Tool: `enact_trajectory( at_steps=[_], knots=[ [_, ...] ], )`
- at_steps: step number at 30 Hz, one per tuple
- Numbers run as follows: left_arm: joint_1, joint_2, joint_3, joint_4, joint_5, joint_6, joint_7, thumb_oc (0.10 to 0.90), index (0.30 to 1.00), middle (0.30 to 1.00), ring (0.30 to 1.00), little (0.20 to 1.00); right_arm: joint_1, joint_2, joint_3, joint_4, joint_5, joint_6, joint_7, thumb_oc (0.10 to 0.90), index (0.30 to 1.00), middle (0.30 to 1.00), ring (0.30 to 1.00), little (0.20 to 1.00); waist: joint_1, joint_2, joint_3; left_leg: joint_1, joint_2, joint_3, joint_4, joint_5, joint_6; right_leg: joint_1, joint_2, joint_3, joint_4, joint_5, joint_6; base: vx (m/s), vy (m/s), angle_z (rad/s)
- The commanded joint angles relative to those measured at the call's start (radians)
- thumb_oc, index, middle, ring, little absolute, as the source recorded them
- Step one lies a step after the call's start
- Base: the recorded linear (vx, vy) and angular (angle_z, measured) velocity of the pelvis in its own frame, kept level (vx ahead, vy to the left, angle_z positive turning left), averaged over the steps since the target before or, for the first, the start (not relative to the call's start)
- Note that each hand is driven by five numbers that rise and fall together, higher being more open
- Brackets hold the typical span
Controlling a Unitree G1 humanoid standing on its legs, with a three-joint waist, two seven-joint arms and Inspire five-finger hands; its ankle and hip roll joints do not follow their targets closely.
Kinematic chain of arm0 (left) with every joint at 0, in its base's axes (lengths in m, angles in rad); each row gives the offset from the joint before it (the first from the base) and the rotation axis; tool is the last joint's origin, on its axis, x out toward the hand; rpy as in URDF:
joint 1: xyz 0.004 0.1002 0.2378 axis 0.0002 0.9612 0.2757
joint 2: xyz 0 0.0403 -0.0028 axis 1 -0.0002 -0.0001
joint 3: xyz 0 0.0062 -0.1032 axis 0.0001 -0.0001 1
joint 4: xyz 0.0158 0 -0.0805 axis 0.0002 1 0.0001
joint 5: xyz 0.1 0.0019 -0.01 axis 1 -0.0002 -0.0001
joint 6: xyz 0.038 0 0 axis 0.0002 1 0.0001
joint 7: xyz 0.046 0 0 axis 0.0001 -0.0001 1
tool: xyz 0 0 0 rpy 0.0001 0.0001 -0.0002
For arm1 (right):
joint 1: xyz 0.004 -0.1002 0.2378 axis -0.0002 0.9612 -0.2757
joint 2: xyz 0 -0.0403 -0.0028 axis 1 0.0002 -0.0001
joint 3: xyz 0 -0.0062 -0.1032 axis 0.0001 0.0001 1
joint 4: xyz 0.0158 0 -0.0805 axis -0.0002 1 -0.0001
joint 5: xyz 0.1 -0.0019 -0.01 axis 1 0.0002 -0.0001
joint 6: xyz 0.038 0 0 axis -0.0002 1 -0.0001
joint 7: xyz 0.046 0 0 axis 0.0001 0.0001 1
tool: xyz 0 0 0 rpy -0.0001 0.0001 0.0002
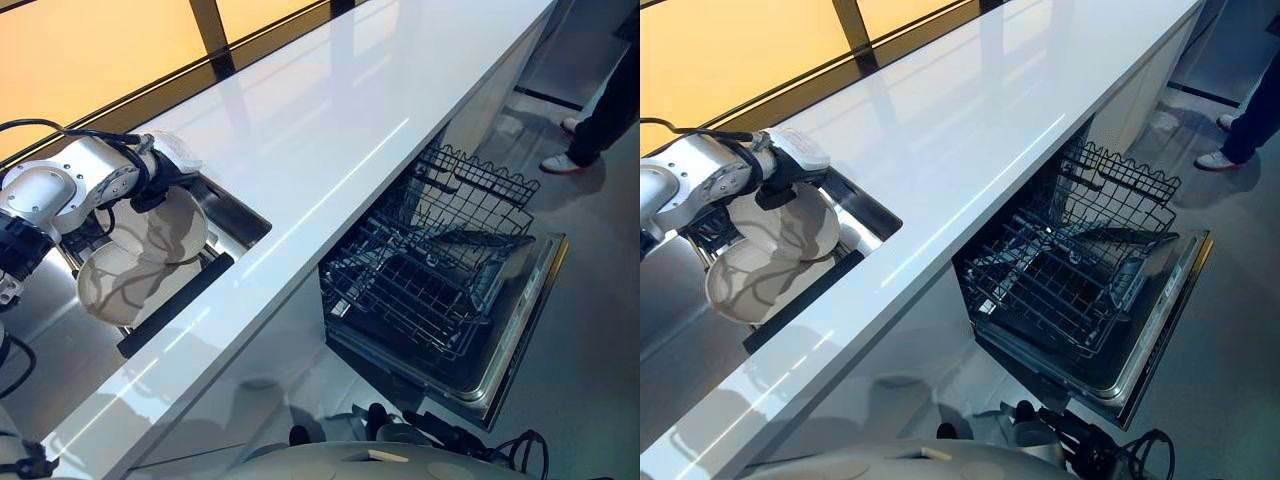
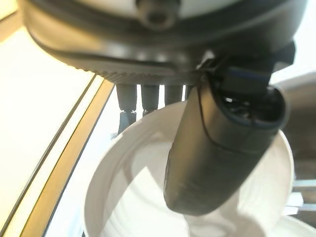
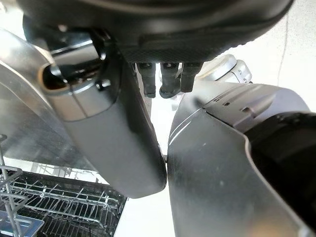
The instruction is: Pick up plates and place into dishwasher.
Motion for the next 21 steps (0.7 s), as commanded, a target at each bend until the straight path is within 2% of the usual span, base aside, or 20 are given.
enact_trajectory(
  at_steps=[1, 5, 9, 14, 18, 19, 21],
  knots=[
    [-0.168, 0.082, 0.143, 0.031, -0.123, 0.092, 0.184, 0.100, 0.300, 0.300, 0.300, 0.200, -0.011, -0.014, -0.006, 0.021, 0.034, -0.013, 0.014, 0.800, 0.900, 0.900, 0.900, 0.900, -0.003, 0.049, -0.038, 0.004, -0.090, -0.072, 0.004, -0.088, 0.057, 0.003, 0.052, -0.043, 0.056, -0.051, 0.055, -0.04, -0.014, 0.03],
    [-0.113, 0.095, 0.222, 0.023, -0.219, 0.092, 0.303, 0.100, 0.300, 0.300, 0.300, 0.200, -0.007, -0.011, -0.010, 0.010, 0.053, -0.023, 0.034, 0.800, 0.900, 0.900, 0.900, 0.900, 0.003, 0.044, -0.042, 0.004, -0.088, -0.074, 0.004, -0.087, 0.054, 0.010, 0.054, -0.044, 0.047, -0.049, 0.051, -0.05, -0.010, 0.04],
    [-0.006, 0.104, 0.373, 0.008, -0.342, 0.081, 0.397, 0.100, 0.300, 0.300, 0.300, 0.200, -0.001, 0.003, 0.001, -0.055, 0.149, -0.016, 0.095, 0.800, 0.900, 0.900, 0.900, 0.900, 0.011, 0.038, -0.043, 0.006, -0.087, -0.080, 0.004, -0.086, 0.053, 0.017, 0.055, -0.043, 0.041, -0.050, 0.047, -0.05, -0.006, 0.03],
    [0.126, 0.109, 0.541, 0.001, -0.441, 0.048, 0.469, 0.100, 0.300, 0.300, 0.300, 0.200, 0.034, 0.041, 0.016, -0.196, 0.322, 0.012, 0.114, 0.800, 0.900, 0.900, 0.900, 0.900, 0.012, 0.032, -0.047, 0.002, -0.088, -0.081, 0.004, -0.083, 0.052, 0.018, 0.052, -0.044, 0.036, -0.048, 0.048, -0.05, -0.013, -0.01],
    [0.201, 0.110, 0.634, -0.004, -0.483, 0.029, 0.495, 0.100, 0.300, 0.300, 0.300, 0.200, 0.057, 0.069, 0.004, -0.281, 0.450, 0.043, 0.134, 0.800, 0.900, 0.900, 0.900, 0.900, 0.006, 0.034, -0.052, 0.000, -0.090, -0.076, 0.004, -0.083, 0.050, 0.018, 0.047, -0.048, 0.031, -0.042, 0.053, -0.05, -0.008, -0.01],
    [0.222, 0.106, 0.657, 0.003, -0.496, 0.014, 0.509, 0.100, 0.300, 0.300, 0.300, 0.200, 0.067, 0.092, 0.004, -0.350, 0.498, 0.063, 0.137, 0.800, 0.900, 0.900, 0.900, 0.900, 0.006, 0.033, -0.052, -0.001, -0.091, -0.072, 0.004, -0.083, 0.050, 0.015, 0.043, -0.052, 0.031, -0.039, 0.057, -0.07, 0.012, 0.00],
    [0.276, 0.103, 0.702, -0.006, -0.501, 0.001, 0.526, 0.100, 0.300, 0.300, 0.300, 0.200, 0.088, 0.109, 0.025, -0.448, 0.489, 0.049, 0.137, 0.800, 0.900, 0.900, 0.900, 0.900, 0.000, 0.037, -0.052, -0.003, -0.092, -0.066, 0.004, -0.084, 0.050, 0.011, 0.036, -0.056, 0.032, -0.035, 0.062, -0.08, 0.032, 0.00]
  ],
)
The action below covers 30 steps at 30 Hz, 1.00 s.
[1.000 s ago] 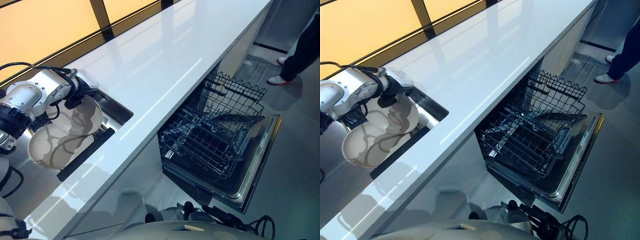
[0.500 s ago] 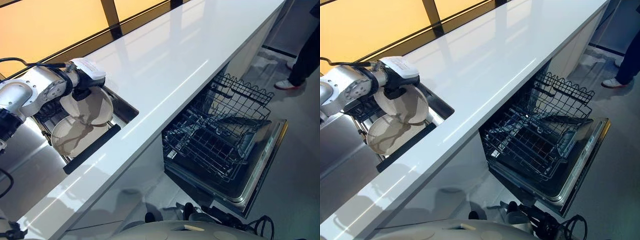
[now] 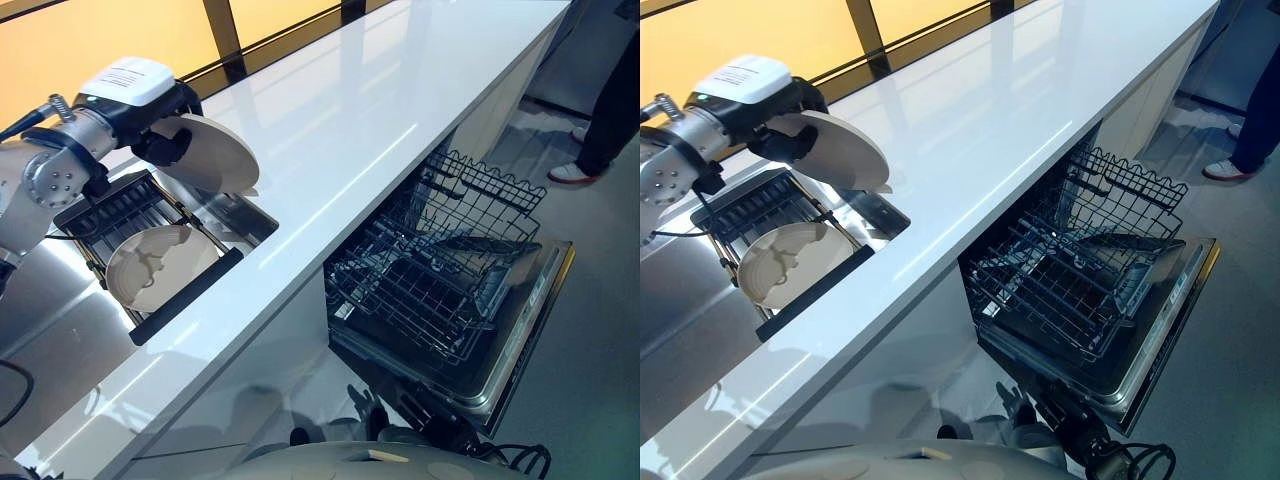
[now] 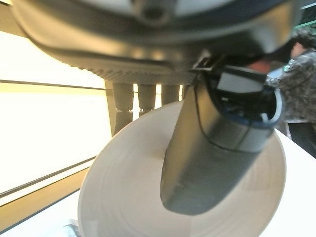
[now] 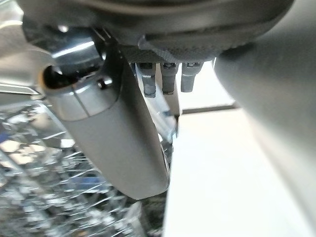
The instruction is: Pick up plates and place into dishwasher.
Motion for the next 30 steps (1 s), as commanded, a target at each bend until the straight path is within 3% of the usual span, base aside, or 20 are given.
enact_trajectory(
  at_steps=[1, 3, 5, 6, 8, 11, 15, 18, 19, 21, 22, 23, 24, 27, 30],
  knots=[
    [-0.046, 0.075, 0.211, 0.045, -0.080, -0.020, 0.131, 0.100, 0.300, 0.300, 0.300, 0.200, -0.004, 0.074, 0.019, -0.242, 0.067, 0.002, 0.062, 0.800, 0.900, 0.900, 0.900, 0.900, -0.018, 0.039, -0.046, -0.015, -0.091, -0.052, 0.003, -0.087, 0.049, -0.006, 0.035, -0.049, 0.034, -0.033, 0.065, -0.08, 0.041, -0.01],
    [0.019, 0.061, 0.257, 0.000, -0.068, -0.009, 0.142, 0.100, 0.300, 0.300, 0.300, 0.200, 0.024, 0.075, 0.086, -0.447, -0.078, -0.046, 0.005, 0.800, 0.900, 0.900, 0.900, 0.900, -0.028, 0.035, -0.039, -0.017, -0.092, -0.045, 0.003, -0.086, 0.051, -0.014, 0.026, -0.051, 0.039, -0.028, 0.072, -0.09, 0.047, -0.01],
    [0.055, 0.053, 0.281, -0.020, -0.060, -0.006, 0.151, 0.100, 0.300, 0.300, 0.300, 0.200, 0.033, 0.069, 0.109, -0.517, -0.144, -0.062, -0.002, 0.800, 0.900, 0.900, 0.900, 0.900, -0.033, 0.034, -0.037, -0.019, -0.093, -0.044, 0.003, -0.085, 0.051, -0.018, 0.024, -0.050, 0.043, -0.028, 0.075, -0.07, 0.037, -0.01],
    [0.094, 0.041, 0.303, -0.040, -0.053, -0.009, 0.169, 0.100, 0.300, 0.300, 0.300, 0.200, 0.041, 0.054, 0.137, -0.627, -0.239, -0.058, -0.013, 0.800, 0.900, 0.900, 0.900, 0.900, -0.037, 0.029, -0.031, -0.021, -0.092, -0.039, 0.003, -0.084, 0.051, -0.026, 0.020, -0.050, 0.050, -0.026, 0.079, -0.08, 0.034, -0.01],
    [0.115, 0.036, 0.315, -0.051, -0.047, -0.011, 0.177, 0.100, 0.300, 0.300, 0.300, 0.200, 0.043, 0.042, 0.149, -0.680, -0.244, -0.040, -0.014, 0.800, 0.900, 0.900, 0.900, 0.900, -0.039, 0.027, -0.030, -0.022, -0.091, -0.038, 0.003, -0.084, 0.051, -0.030, 0.018, -0.050, 0.052, -0.026, 0.081, -0.06, 0.024, 0.00],
    [0.157, 0.029, 0.337, -0.069, -0.044, -0.027, 0.202, 0.100, 0.300, 0.300, 0.300, 0.200, 0.052, 0.017, 0.164, -0.794, -0.206, 0.009, 0.032, 0.800, 0.900, 0.900, 0.900, 0.900, -0.042, 0.021, -0.024, -0.025, -0.089, -0.034, 0.003, -0.083, 0.050, -0.037, 0.015, -0.050, 0.061, -0.026, 0.084, -0.06, 0.022, 0.01],
    [0.187, 0.020, 0.348, -0.090, -0.074, -0.069, 0.254, 0.100, 0.300, 0.300, 0.300, 0.200, 0.039, 0.009, 0.175, -0.992, 0.055, 0.114, 0.104, 0.800, 0.900, 0.900, 0.900, 0.900, -0.033, 0.006, -0.017, -0.028, -0.080, -0.012, 0.003, -0.080, 0.046, -0.049, 0.006, -0.080, 0.078, -0.026, 0.092, -0.08, -0.002, -0.01],
    [0.191, 0.012, 0.352, -0.108, -0.114, -0.086, 0.275, 0.100, 0.300, 0.300, 0.300, 0.200, 0.008, -0.002, 0.154, -1.073, 0.125, 0.042, 0.081, 0.800, 0.900, 0.900, 0.900, 0.900, -0.025, 0.000, -0.016, -0.030, -0.075, -0.006, 0.003, -0.077, 0.045, -0.046, 0.005, -0.091, 0.084, -0.034, 0.089, -0.07, -0.007, -0.01],
    [0.190, 0.004, 0.356, -0.119, -0.134, -0.085, 0.276, 0.100, 0.300, 0.300, 0.300, 0.200, -0.007, -0.014, 0.134, -1.109, 0.129, -0.019, 0.038, 0.800, 0.900, 0.900, 0.900, 0.900, -0.024, -0.001, -0.017, -0.031, -0.073, -0.005, 0.003, -0.076, 0.044, -0.044, 0.006, -0.092, 0.082, -0.036, 0.088, -0.04, -0.001, 0.00],
    [0.212, -0.010, 0.381, -0.145, -0.145, -0.089, 0.289, 0.100, 0.300, 0.300, 0.300, 0.200, -0.033, -0.044, 0.070, -1.164, 0.057, -0.140, -0.088, 0.800, 0.900, 0.900, 0.900, 0.900, -0.024, -0.005, -0.020, -0.032, -0.071, -0.004, 0.003, -0.075, 0.043, -0.039, 0.007, -0.089, 0.077, -0.037, 0.085, -0.04, 0.006, 0.01],
    [0.234, -0.020, 0.402, -0.162, -0.154, -0.093, 0.300, 0.100, 0.300, 0.300, 0.300, 0.200, -0.052, -0.071, 0.027, -1.191, -0.042, -0.242, -0.189, 0.800, 0.900, 0.900, 0.900, 0.900, -0.026, -0.005, -0.020, -0.031, -0.070, -0.002, 0.003, -0.076, 0.043, -0.035, 0.008, -0.085, 0.074, -0.038, 0.083, -0.03, 0.019, 0.01],
    [0.256, -0.029, 0.427, -0.184, -0.165, -0.091, 0.304, 0.100, 0.300, 0.300, 0.300, 0.200, -0.066, -0.085, -0.013, -1.221, -0.128, -0.292, -0.266, 0.800, 0.900, 0.900, 0.900, 0.900, -0.027, -0.004, -0.024, -0.032, -0.070, -0.001, 0.003, -0.076, 0.044, -0.035, 0.009, -0.081, 0.071, -0.037, 0.081, -0.03, 0.036, -0.01],
    [0.307, -0.053, 0.477, -0.223, -0.169, -0.094, 0.314, 0.100, 0.300, 0.300, 0.300, 0.200, -0.082, -0.098, -0.074, -1.268, -0.216, -0.323, -0.334, 0.800, 0.900, 0.900, 0.900, 0.900, -0.028, -0.003, -0.028, -0.031, -0.069, 0.001, 0.003, -0.078, 0.046, -0.032, 0.011, -0.073, 0.066, -0.038, 0.076, -0.01, 0.038, -0.04],
    [0.405, -0.122, 0.560, -0.306, -0.141, -0.099, 0.336, 0.100, 0.300, 0.300, 0.300, 0.200, -0.110, -0.107, -0.145, -1.326, -0.309, -0.356, -0.403, 0.800, 0.900, 0.900, 0.900, 0.900, -0.026, 0.000, -0.037, -0.027, -0.069, 0.000, 0.003, -0.084, 0.051, -0.024, 0.017, -0.061, 0.057, -0.042, 0.067, 0.00, 0.022, -0.06],
    [0.432, -0.140, 0.589, -0.344, -0.134, -0.089, 0.340, 0.100, 0.300, 0.300, 0.300, 0.200, -0.140, -0.136, -0.175, -1.340, -0.388, -0.401, -0.460, 0.800, 0.900, 0.900, 0.900, 0.900, -0.023, 0.001, -0.043, -0.025, -0.068, -0.001, 0.003, -0.085, 0.052, -0.018, 0.021, -0.056, 0.051, -0.043, 0.061, -0.01, -0.005, -0.05]
  ],
)
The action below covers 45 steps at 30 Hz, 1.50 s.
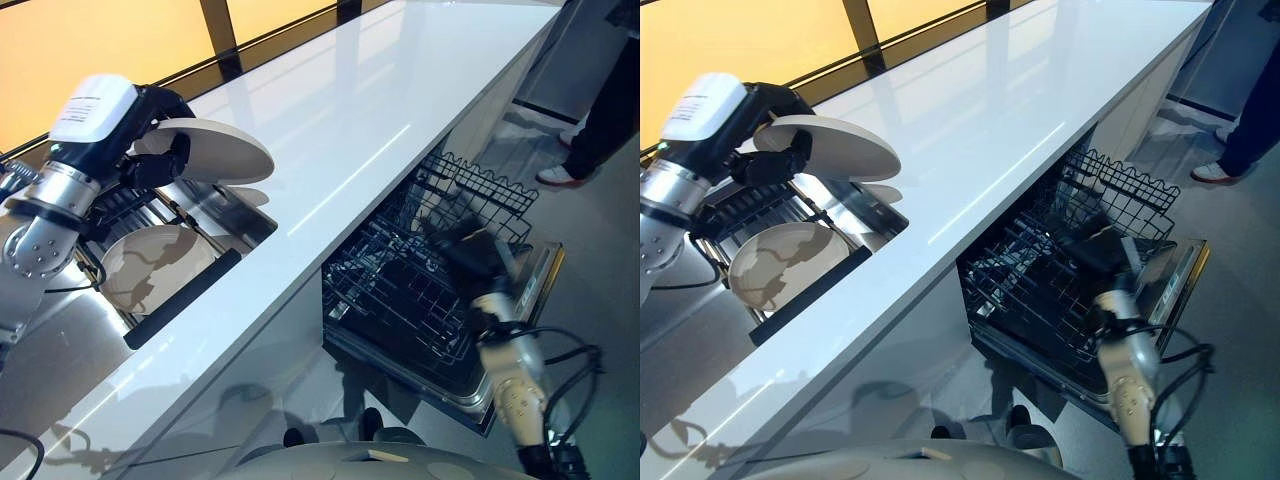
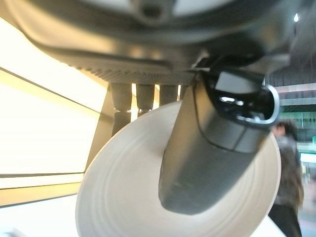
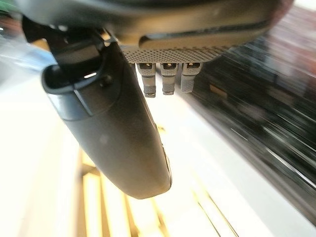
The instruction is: Pick up plates and place into dishwasher.
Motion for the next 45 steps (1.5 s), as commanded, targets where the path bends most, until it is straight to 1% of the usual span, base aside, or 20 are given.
enact_trajectory(
  at_steps=[1, 3, 4, 5, 6, 7, 9, 11, 13, 14, 15, 16, 18, 22, 27, 31, 35, 41, 45],
  knots=[
    [-0.102, 0.032, 0.132, -0.040, -0.056, -0.011, 0.109, 0.100, 0.300, 0.300, 0.300, 0.200, -0.136, -0.069, -0.026, -0.170, -0.185, -0.168, -0.084, 0.800, 0.900, 0.900, 0.900, 0.900, -0.011, 0.028, -0.035, -0.014, -0.068, -0.022, 0.002, -0.085, 0.046, 0.002, 0.030, -0.044, 0.050, -0.049, 0.053, -0.01, -0.017, -0.03],
    [-0.108, 0.037, 0.132, -0.047, -0.067, -0.009, 0.118, 0.100, 0.300, 0.300, 0.300, 0.200, -0.157, -0.117, -0.056, -0.163, -0.298, -0.213, -0.156, 0.800, 0.900, 0.900, 0.900, 0.900, -0.008, 0.028, -0.037, -0.014, -0.067, -0.025, 0.002, -0.084, 0.045, 0.005, 0.034, -0.041, 0.053, -0.052, 0.050, -0.01, -0.026, -0.03],
    [-0.117, 0.040, 0.129, -0.053, -0.073, -0.009, 0.121, 0.100, 0.300, 0.300, 0.300, 0.200, -0.170, -0.158, -0.078, -0.165, -0.364, -0.227, -0.198, 0.800, 0.900, 0.900, 0.900, 0.900, -0.005, 0.027, -0.038, -0.014, -0.066, -0.029, 0.002, -0.084, 0.045, 0.006, 0.037, -0.038, 0.054, -0.055, 0.047, -0.01, -0.038, -0.01],
    [-0.125, 0.041, 0.126, -0.055, -0.074, -0.007, 0.122, 0.100, 0.300, 0.300, 0.300, 0.200, -0.178, -0.175, -0.086, -0.165, -0.409, -0.235, -0.219, 0.800, 0.900, 0.900, 0.900, 0.900, -0.004, 0.026, -0.039, -0.014, -0.066, -0.032, 0.002, -0.084, 0.044, 0.007, 0.038, -0.037, 0.055, -0.057, 0.046, -0.01, -0.048, 0.00],
    [-0.136, 0.044, 0.115, -0.064, -0.077, 0.001, 0.127, 0.100, 0.300, 0.300, 0.300, 0.200, -0.192, -0.213, -0.095, -0.174, -0.451, -0.237, -0.251, 0.800, 0.900, 0.900, 0.900, 0.900, -0.003, 0.024, -0.040, -0.015, -0.065, -0.036, 0.002, -0.083, 0.044, 0.007, 0.042, -0.034, 0.057, -0.059, 0.043, -0.01, -0.036, 0.01],
    [-0.140, 0.044, 0.111, -0.067, -0.079, 0.003, 0.128, 0.100, 0.300, 0.300, 0.300, 0.200, -0.197, -0.221, -0.097, -0.175, -0.465, -0.237, -0.256, 0.800, 0.900, 0.900, 0.900, 0.900, -0.002, 0.024, -0.039, -0.015, -0.065, -0.037, 0.002, -0.083, 0.043, 0.006, 0.043, -0.033, 0.058, -0.060, 0.043, -0.02, -0.044, 0.01],
    [-0.159, 0.043, 0.098, -0.079, -0.095, 0.003, 0.124, 0.100, 0.300, 0.300, 0.300, 0.200, -0.219, -0.264, -0.102, -0.181, -0.487, -0.242, -0.249, 0.800, 0.900, 0.900, 0.900, 0.900, 0.005, 0.021, -0.042, -0.017, -0.062, -0.043, 0.002, -0.081, 0.041, 0.007, 0.048, -0.032, 0.061, -0.065, 0.038, -0.01, -0.046, 0.00],
    [-0.175, 0.033, 0.080, -0.089, -0.108, -0.008, 0.122, 0.100, 0.300, 0.300, 0.300, 0.200, -0.239, -0.293, -0.092, -0.182, -0.466, -0.241, -0.192, 0.800, 0.900, 0.900, 0.900, 0.900, 0.012, 0.017, -0.045, -0.018, -0.061, -0.051, 0.002, -0.079, 0.039, 0.010, 0.052, -0.032, 0.061, -0.068, 0.035, -0.01, -0.052, 0.00],
    [-0.192, 0.015, 0.060, -0.103, -0.118, -0.022, 0.111, 0.100, 0.300, 0.300, 0.300, 0.200, -0.263, -0.319, -0.073, -0.187, -0.438, -0.235, -0.104, 0.800, 0.900, 0.900, 0.900, 0.900, 0.019, 0.011, -0.046, -0.019, -0.060, -0.060, 0.002, -0.078, 0.036, 0.012, 0.055, -0.032, 0.060, -0.070, 0.031, -0.01, -0.056, 0.01],
    [-0.204, 0.007, 0.049, -0.113, -0.121, -0.025, 0.107, 0.100, 0.300, 0.300, 0.300, 0.200, -0.280, -0.333, -0.059, -0.191, -0.422, -0.218, -0.066, 0.800, 0.900, 0.900, 0.900, 0.900, 0.023, 0.009, -0.048, -0.020, -0.060, -0.065, 0.002, -0.077, 0.034, 0.013, 0.056, -0.034, 0.060, -0.071, 0.029, -0.01, -0.065, 0.03],
    [-0.220, -0.009, 0.025, -0.121, -0.120, -0.034, 0.104, 0.100, 0.300, 0.300, 0.300, 0.200, -0.309, -0.347, -0.034, -0.194, -0.415, -0.193, -0.006, 0.800, 0.900, 0.900, 0.900, 0.900, 0.027, 0.004, -0.050, -0.021, -0.060, -0.072, 0.002, -0.076, 0.032, 0.014, 0.057, -0.036, 0.059, -0.073, 0.027, -0.01, -0.060, 0.03],
    [-0.227, -0.015, 0.017, -0.125, -0.125, -0.041, 0.105, 0.100, 0.300, 0.300, 0.300, 0.200, -0.319, -0.353, -0.023, -0.195, -0.411, -0.182, 0.020, 0.800, 0.900, 0.900, 0.900, 0.900, 0.028, 0.003, -0.051, -0.021, -0.059, -0.074, 0.002, -0.075, 0.031, 0.014, 0.058, -0.037, 0.059, -0.073, 0.026, 0.00, -0.058, 0.04],
    [-0.254, -0.035, -0.014, -0.135, -0.138, -0.059, 0.096, 0.100, 0.300, 0.300, 0.300, 0.200, -0.361, -0.376, 0.018, -0.192, -0.409, -0.130, 0.106, 0.800, 0.900, 0.900, 0.900, 0.900, 0.033, -0.003, -0.055, -0.023, -0.059, -0.084, 0.002, -0.073, 0.028, 0.016, 0.061, -0.034, 0.054, -0.073, 0.022, 0.00, -0.057, 0.05],
    [-0.315, -0.065, -0.080, -0.142, -0.139, -0.073, 0.076, 0.100, 0.300, 0.300, 0.300, 0.200, -0.452, -0.414, 0.102, -0.180, -0.418, -0.045, 0.185, 0.800, 0.900, 0.900, 0.900, 0.900, 0.042, -0.016, -0.065, -0.026, -0.057, -0.095, 0.002, -0.069, 0.021, 0.023, 0.064, -0.045, 0.044, -0.071, 0.017, 0.01, -0.061, 0.08],
    [-0.379, -0.093, -0.157, -0.129, -0.126, -0.081, 0.066, 0.100, 0.300, 0.300, 0.300, 0.200, -0.548, -0.421, 0.179, -0.149, -0.432, -0.010, 0.200, 0.800, 0.900, 0.900, 0.900, 0.900, 0.050, -0.024, -0.072, -0.029, -0.055, -0.108, 0.002, -0.065, 0.014, 0.033, 0.070, -0.053, 0.033, -0.070, 0.010, 0.02, -0.051, 0.08],
    [-0.416, -0.107, -0.197, -0.112, -0.132, -0.088, 0.067, 0.100, 0.300, 0.300, 0.300, 0.200, -0.586, -0.404, 0.211, -0.136, -0.446, -0.003, 0.202, 0.800, 0.900, 0.900, 0.900, 0.900, 0.050, -0.024, -0.073, -0.029, -0.055, -0.117, 0.002, -0.064, 0.013, 0.036, 0.074, -0.047, 0.026, -0.068, 0.006, 0.02, -0.031, 0.08],
    [-0.449, -0.131, -0.229, -0.113, -0.158, -0.089, 0.050, 0.100, 0.300, 0.300, 0.300, 0.200, -0.614, -0.380, 0.239, -0.135, -0.444, 0.004, 0.204, 0.800, 0.900, 0.900, 0.900, 0.900, 0.052, -0.023, -0.072, -0.029, -0.055, -0.120, 0.002, -0.061, 0.012, 0.038, 0.075, -0.050, 0.029, -0.071, 0.004, 0.01, -0.022, 0.06],
    [-0.477, -0.163, -0.265, -0.137, -0.141, -0.082, 0.023, 0.100, 0.300, 0.300, 0.300, 0.200, -0.652, -0.333, 0.289, -0.135, -0.446, 0.020, 0.201, 0.800, 0.900, 0.900, 0.900, 0.900, 0.061, -0.022, -0.072, -0.022, -0.056, -0.123, 0.002, -0.062, 0.014, 0.044, 0.075, -0.067, 0.042, -0.083, 0.000, 0.01, -0.008, 0.04],
    [-0.496, -0.169, -0.282, -0.144, -0.155, -0.085, 0.017, 0.100, 0.300, 0.300, 0.300, 0.200, -0.667, -0.325, 0.301, -0.136, -0.423, 0.034, 0.203, 0.800, 0.900, 0.900, 0.900, 0.900, 0.060, -0.022, -0.076, -0.019, -0.058, -0.125, 0.002, -0.064, 0.015, 0.048, 0.076, -0.067, 0.040, -0.085, -0.001, 0.01, 0.001, 0.02]
  ],
)
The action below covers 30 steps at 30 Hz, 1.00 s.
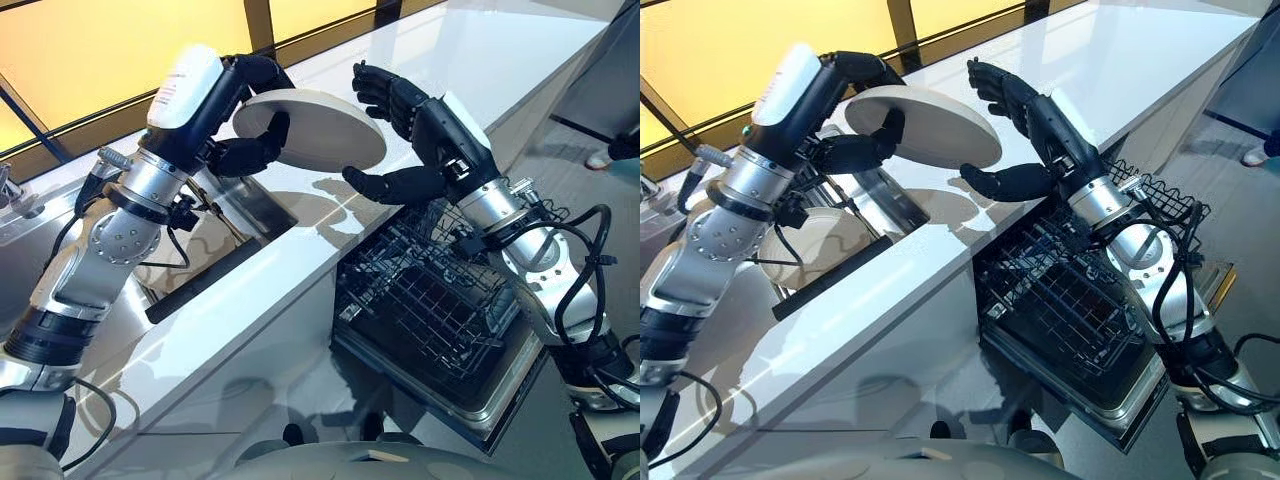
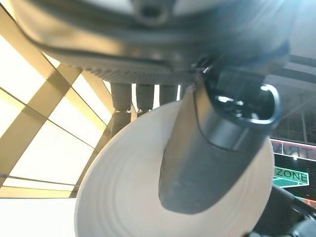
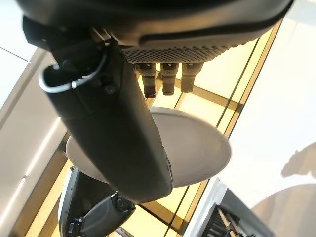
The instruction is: Pick up plates and place into dishwasher.
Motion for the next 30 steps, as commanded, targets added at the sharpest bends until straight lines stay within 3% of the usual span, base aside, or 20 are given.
enact_trajectory(
  at_steps=[1, 12, 15, 16, 17, 19, 20, 22, 23, 30],
  knots=[
    [-0.205, 0.008, 0.001, -0.040, -0.081, -0.049, 0.050, 0.100, 0.300, 0.300, 0.300, 0.200, -0.169, 0.021, -0.031, -0.034, 0.019, -0.061, -0.019, 0.800, 0.900, 0.900, 0.900, 0.900, -0.002, -0.018, -0.079, -0.010, -0.058, -0.056, 0.002, -0.082, 0.021, 0.029, 0.073, -0.024, 0.040, -0.083, 0.001, 0.00, 0.000, 0.00],
    [-0.244, -0.040, -0.044, -0.084, -0.145, -0.066, -0.006, 0.100, 0.300, 0.300, 0.300, 0.200, -0.188, 0.057, -0.004, -0.039, 0.025, -0.049, -0.021, 0.800, 0.900, 0.900, 0.900, 0.900, -0.007, -0.018, -0.087, -0.013, -0.061, -0.053, 0.002, -0.081, 0.018, 0.033, 0.076, -0.016, 0.015, -0.068, 0.003, 0.01, 0.001, 0.00],
    [-0.255, -0.043, -0.060, -0.098, -0.083, -0.101, -0.015, 0.100, 0.300, 0.300, 0.300, 0.200, -0.196, 0.069, -0.007, -0.037, 0.032, -0.051, -0.042, 0.800, 0.900, 0.900, 0.900, 0.900, -0.009, -0.018, -0.084, -0.016, -0.060, -0.048, 0.002, -0.073, 0.019, 0.028, 0.076, -0.018, 0.014, -0.059, 0.002, 0.00, 0.000, 0.00],
    [-0.260, -0.041, -0.066, -0.107, -0.070, -0.104, -0.011, 0.100, 0.300, 0.300, 0.300, 0.200, -0.198, 0.070, -0.006, -0.041, 0.036, -0.046, -0.049, 0.740, 0.848, 0.848, 0.848, 0.840, -0.009, -0.018, -0.084, -0.016, -0.061, -0.048, 0.002, -0.073, 0.018, 0.028, 0.076, -0.017, 0.014, -0.058, 0.003, 0.00, 0.000, 0.00],
    [-0.265, -0.037, -0.069, -0.112, -0.062, -0.107, -0.004, 0.100, 0.300, 0.300, 0.300, 0.200, -0.199, 0.069, -0.006, -0.042, 0.037, -0.043, -0.051, 0.630, 0.754, 0.754, 0.754, 0.730, -0.010, -0.018, -0.085, -0.016, -0.060, -0.046, 0.002, -0.073, 0.018, 0.029, 0.076, -0.017, 0.013, -0.058, 0.003, 0.05, 0.007, -0.01],
    [-0.274, -0.031, -0.070, -0.118, -0.053, -0.122, 0.009, 0.100, 0.300, 0.300, 0.300, 0.200, -0.199, 0.067, -0.005, -0.041, 0.035, -0.036, -0.051, 0.575, 0.707, 0.707, 0.707, 0.675, -0.009, -0.017, -0.089, -0.013, -0.060, -0.046, 0.002, -0.081, 0.017, 0.033, 0.076, -0.017, 0.011, -0.065, 0.005, 0.05, 0.007, -0.01],
    [-0.276, -0.027, -0.069, -0.122, -0.046, -0.131, 0.019, 0.100, 0.300, 0.300, 0.300, 0.200, -0.196, 0.064, -0.003, -0.040, 0.034, -0.035, -0.053, 0.460, 0.608, 0.608, 0.608, 0.560, -0.009, -0.017, -0.090, -0.013, -0.060, -0.044, 0.002, -0.080, 0.017, 0.033, 0.076, -0.018, 0.012, -0.065, 0.004, 0.00, 0.000, 0.00],
    [-0.279, -0.024, -0.068, -0.133, -0.061, -0.133, 0.019, 0.100, 0.300, 0.300, 0.300, 0.200, -0.193, 0.061, -0.003, -0.041, 0.039, -0.038, -0.061, 0.361, 0.524, 0.524, 0.524, 0.461, -0.007, -0.018, -0.092, -0.012, -0.059, -0.043, 0.002, -0.081, 0.017, 0.035, 0.076, -0.020, 0.012, -0.067, 0.005, 0.00, 0.000, 0.00],
    [-0.279, -0.024, -0.067, -0.140, -0.077, -0.137, 0.016, 0.100, 0.300, 0.300, 0.300, 0.200, -0.192, 0.061, -0.003, -0.044, 0.043, -0.039, -0.067, 0.100, 0.300, 0.300, 0.300, 0.200, -0.007, -0.018, -0.092, -0.012, -0.059, -0.043, 0.002, -0.081, 0.017, 0.035, 0.075, -0.021, 0.012, -0.068, 0.005, 0.00, 0.000, 0.00],
    [-0.269, -0.049, -0.063, -0.154, -0.150, -0.179, -0.016, 0.100, 0.300, 0.300, 0.300, 0.200, -0.188, 0.071, -0.003, -0.036, 0.024, -0.033, -0.093, 0.100, 0.300, 0.300, 0.300, 0.200, -0.008, -0.018, -0.091, -0.011, -0.059, -0.044, 0.002, -0.082, 0.019, 0.032, 0.076, -0.019, 0.020, -0.072, 0.003, 0.00, 0.000, 0.00]
  ],
)
